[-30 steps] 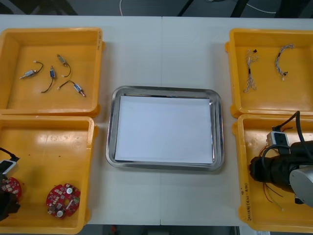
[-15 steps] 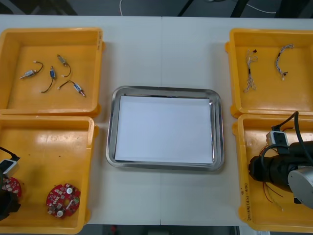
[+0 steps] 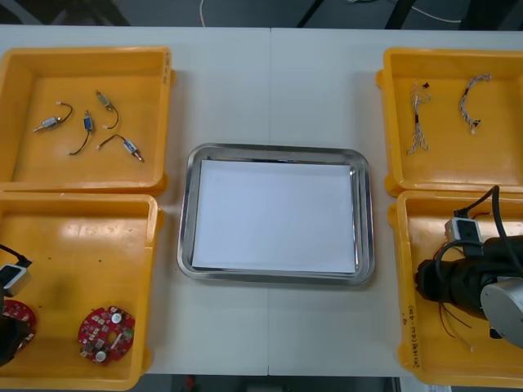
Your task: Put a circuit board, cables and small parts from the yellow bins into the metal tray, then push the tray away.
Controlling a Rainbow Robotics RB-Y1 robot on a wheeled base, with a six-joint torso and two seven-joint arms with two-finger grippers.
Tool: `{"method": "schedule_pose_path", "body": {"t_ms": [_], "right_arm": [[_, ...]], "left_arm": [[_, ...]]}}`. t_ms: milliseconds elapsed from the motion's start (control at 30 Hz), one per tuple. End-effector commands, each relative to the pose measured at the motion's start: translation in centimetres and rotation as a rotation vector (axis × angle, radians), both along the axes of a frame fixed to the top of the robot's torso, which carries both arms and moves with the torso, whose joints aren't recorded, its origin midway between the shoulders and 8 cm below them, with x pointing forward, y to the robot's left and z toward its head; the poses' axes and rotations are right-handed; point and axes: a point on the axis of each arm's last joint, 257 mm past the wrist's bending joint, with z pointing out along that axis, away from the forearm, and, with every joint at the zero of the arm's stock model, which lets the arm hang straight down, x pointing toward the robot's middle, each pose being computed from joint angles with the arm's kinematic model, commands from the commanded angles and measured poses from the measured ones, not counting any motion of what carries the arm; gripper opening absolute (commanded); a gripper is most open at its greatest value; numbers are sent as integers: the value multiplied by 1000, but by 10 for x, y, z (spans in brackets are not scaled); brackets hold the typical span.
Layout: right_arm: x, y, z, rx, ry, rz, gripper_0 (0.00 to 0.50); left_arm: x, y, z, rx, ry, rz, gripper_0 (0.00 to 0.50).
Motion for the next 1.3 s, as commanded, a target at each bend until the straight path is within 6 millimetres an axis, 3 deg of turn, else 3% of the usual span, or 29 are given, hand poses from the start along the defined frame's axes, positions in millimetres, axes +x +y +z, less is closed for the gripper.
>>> {"method": "schedule_pose_path", "body": {"t_ms": [33,367,600,633,667,700,733,833,1033,1300], "right_arm": [[-5,0,-16,13,17,-18,500],[-9,-4,-16,-1,39,-15,500],[-12,-5,-19,0,47,-11,500],[-13,-5,-19,-1,49,-10,401],[-13,-5,-19,-1,49,-11,334],[-13,-5,-20,1,50,-12,170],[-14,-4,-20,2,51,-10,88],[-15,-5,-19,0,51,-8,0],[-18,-6,-7,-17,48,4,0],[-32,-8,32,-54,60,7,0]], "left_arm": [[1,13,4,57,2,-129,0],[5,9,13,52,-1,-132,0],[10,5,35,71,26,-128,0],[11,5,38,73,29,-127,0],[11,5,40,76,30,-126,0],[13,5,44,80,32,-127,0],[13,6,47,80,35,-122,0],[14,2,56,67,49,-109,0],[14,-1,74,80,73,-112,0],[12,-4,87,71,98,-90,0]]}}
